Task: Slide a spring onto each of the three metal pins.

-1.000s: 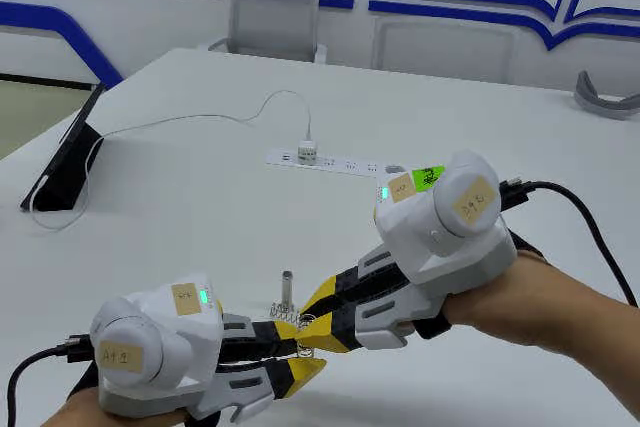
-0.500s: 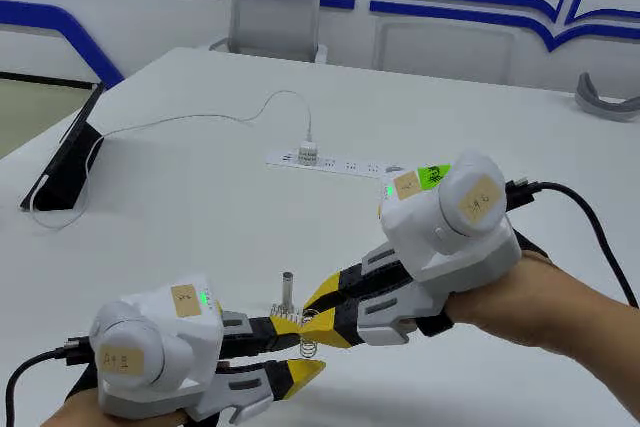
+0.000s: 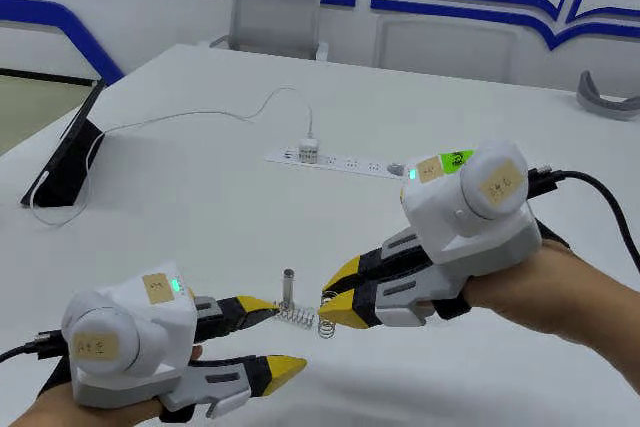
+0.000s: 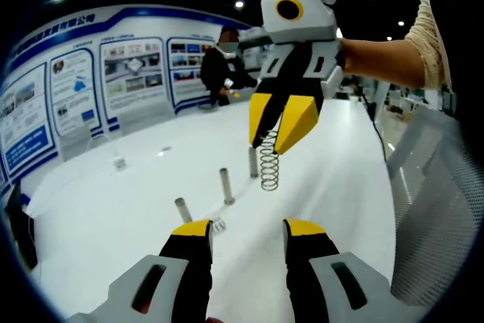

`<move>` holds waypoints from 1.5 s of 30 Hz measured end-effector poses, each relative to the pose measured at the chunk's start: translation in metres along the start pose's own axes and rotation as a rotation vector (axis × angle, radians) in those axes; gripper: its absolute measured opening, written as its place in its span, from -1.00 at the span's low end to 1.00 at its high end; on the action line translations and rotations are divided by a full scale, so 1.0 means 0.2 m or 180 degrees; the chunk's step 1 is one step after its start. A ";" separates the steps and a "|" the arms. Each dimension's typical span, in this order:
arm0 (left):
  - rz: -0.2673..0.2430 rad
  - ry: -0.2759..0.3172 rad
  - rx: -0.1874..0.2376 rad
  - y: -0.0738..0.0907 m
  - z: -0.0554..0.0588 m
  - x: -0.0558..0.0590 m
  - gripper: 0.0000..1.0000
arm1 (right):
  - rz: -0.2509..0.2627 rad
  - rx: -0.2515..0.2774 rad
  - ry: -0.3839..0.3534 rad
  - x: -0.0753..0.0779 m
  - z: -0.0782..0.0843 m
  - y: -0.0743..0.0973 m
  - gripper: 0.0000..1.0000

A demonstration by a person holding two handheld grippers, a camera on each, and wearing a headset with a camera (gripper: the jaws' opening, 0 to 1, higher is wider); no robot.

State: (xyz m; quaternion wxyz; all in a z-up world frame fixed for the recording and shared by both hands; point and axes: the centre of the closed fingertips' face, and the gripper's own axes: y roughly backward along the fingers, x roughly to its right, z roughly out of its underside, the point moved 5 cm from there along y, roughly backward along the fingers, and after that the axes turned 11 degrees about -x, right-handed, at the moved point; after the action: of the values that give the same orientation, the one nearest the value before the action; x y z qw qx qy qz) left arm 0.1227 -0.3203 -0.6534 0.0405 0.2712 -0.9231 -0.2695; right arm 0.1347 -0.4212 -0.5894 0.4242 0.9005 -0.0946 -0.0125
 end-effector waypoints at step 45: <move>-0.0163 0.0194 -0.0065 0.05 0.06 -0.06 0.09 | 0.0710 0.0070 -0.0592 0.36 0.10 0.02 -0.76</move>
State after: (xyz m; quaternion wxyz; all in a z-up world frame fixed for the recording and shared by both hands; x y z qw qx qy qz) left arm 0.1267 -0.3011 -0.6585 0.0645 0.3025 -0.9114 -0.2714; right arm 0.2034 -0.4519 -0.5947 0.4025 0.8840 -0.2332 -0.0477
